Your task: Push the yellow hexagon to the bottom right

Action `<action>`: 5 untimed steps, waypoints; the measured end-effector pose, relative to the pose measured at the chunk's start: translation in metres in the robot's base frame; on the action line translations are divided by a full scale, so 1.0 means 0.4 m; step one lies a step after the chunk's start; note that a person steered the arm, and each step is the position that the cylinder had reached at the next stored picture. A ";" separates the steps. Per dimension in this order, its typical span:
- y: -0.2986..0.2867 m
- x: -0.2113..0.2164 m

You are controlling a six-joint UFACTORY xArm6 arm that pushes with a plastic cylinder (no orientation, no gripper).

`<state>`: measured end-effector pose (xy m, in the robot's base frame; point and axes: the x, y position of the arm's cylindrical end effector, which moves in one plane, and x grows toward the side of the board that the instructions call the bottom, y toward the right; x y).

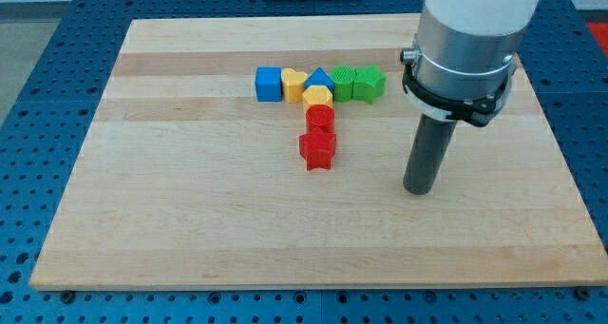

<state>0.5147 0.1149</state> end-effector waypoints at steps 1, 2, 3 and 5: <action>0.000 0.000; 0.000 -0.035; -0.002 -0.130; -0.091 -0.292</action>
<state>0.3977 0.0785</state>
